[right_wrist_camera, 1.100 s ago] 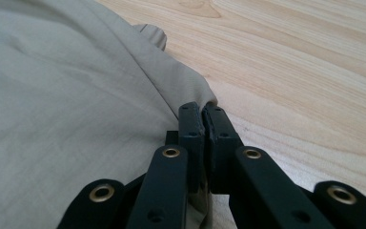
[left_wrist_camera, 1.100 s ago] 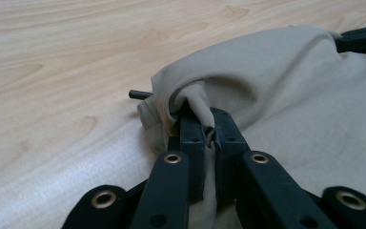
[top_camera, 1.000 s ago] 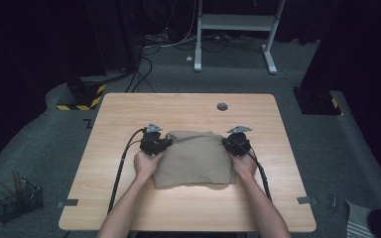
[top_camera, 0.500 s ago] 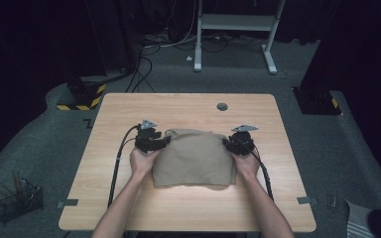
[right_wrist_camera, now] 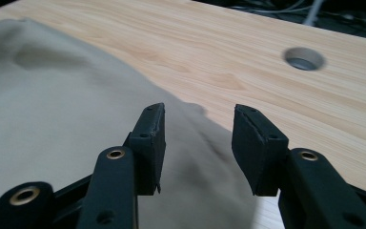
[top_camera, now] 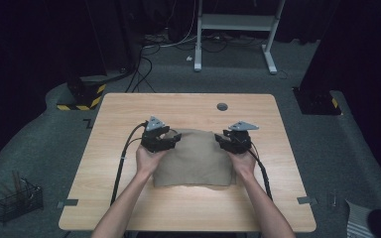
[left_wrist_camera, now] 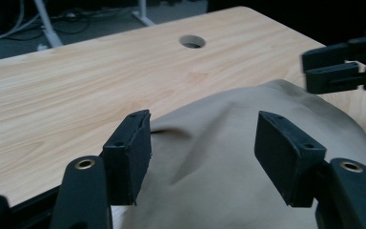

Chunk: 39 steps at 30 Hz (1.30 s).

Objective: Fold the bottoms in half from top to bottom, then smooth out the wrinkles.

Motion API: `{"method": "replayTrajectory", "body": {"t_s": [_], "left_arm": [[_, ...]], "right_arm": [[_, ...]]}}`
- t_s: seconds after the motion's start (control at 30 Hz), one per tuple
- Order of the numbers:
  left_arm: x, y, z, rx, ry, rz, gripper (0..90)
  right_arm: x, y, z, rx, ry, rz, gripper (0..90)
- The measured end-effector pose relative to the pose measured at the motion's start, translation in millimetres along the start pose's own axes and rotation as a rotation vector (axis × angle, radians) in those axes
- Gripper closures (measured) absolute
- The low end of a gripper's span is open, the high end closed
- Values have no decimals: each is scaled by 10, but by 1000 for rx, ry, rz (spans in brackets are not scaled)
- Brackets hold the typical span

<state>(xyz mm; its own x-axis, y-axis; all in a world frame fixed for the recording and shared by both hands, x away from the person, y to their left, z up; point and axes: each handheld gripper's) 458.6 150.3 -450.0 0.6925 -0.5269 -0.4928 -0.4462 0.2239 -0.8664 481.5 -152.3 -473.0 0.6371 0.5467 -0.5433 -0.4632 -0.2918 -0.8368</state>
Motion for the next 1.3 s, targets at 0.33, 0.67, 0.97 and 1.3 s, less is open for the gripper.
{"method": "replayTrajectory", "body": {"t_s": [0.33, 0.67, 0.97, 1.3], "left_arm": [[396, 172, 168, -62, 5, 120, 432], [449, 229, 332, -49, -69, 149, 399], [338, 249, 445, -131, -110, 96, 290], [-21, 229, 294, -57, -110, 75, 264]], "right_arm": [[357, 202, -148, 84, -32, 115, 522], [395, 252, -257, 63, 47, 126, 530], [293, 285, -380, 116, 122, 129, 505], [8, 279, -226, 74, 98, 50, 501]]}}
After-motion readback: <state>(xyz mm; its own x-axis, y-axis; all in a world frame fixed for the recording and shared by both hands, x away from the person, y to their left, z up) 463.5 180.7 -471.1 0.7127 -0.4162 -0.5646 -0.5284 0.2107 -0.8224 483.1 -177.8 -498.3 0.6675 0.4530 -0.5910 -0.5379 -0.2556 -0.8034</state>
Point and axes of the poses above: each handheld gripper's, and its own axes: x roughly forward along the jaws, y roughly out of its underside, z roughly to its left, and after that the axes turned 2 degrees about -y, right-handed
